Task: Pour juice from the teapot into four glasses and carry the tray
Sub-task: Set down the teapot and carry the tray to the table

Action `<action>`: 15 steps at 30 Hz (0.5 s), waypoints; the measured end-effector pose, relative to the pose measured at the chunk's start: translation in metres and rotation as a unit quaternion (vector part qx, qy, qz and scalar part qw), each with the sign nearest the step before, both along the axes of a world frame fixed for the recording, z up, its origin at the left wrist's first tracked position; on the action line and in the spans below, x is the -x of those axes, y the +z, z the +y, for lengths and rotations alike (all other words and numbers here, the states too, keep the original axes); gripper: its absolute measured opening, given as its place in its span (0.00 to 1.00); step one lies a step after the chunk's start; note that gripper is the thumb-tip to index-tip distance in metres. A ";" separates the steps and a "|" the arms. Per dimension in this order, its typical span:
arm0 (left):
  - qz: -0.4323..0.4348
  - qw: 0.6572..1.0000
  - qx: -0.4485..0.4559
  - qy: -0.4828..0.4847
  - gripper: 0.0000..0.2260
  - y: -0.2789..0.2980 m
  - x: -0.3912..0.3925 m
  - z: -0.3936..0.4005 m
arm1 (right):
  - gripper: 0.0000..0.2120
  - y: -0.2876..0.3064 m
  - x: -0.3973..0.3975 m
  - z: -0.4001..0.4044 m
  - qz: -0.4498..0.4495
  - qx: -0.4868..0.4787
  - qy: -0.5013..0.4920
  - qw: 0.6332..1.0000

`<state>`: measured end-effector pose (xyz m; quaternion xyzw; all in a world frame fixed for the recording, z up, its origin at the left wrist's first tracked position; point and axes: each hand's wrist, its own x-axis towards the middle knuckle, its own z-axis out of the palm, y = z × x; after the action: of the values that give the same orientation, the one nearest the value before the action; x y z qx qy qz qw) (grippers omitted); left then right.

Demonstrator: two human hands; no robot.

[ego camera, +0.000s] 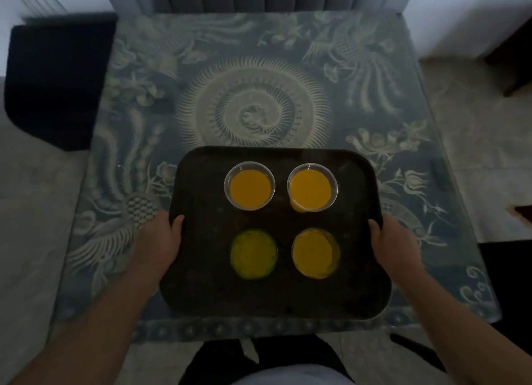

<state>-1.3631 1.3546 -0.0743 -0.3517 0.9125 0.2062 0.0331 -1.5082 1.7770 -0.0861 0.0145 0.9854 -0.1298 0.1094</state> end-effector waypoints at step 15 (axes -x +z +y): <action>-0.015 0.999 0.040 0.023 0.17 -0.019 -0.002 -0.006 | 0.15 -0.004 0.016 -0.015 0.001 0.003 0.001 1.000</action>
<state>-1.3612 1.3490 -0.0931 -0.3766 0.9112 0.1646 0.0279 -1.5244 1.7618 -0.0905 0.0129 0.9851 -0.1323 0.1088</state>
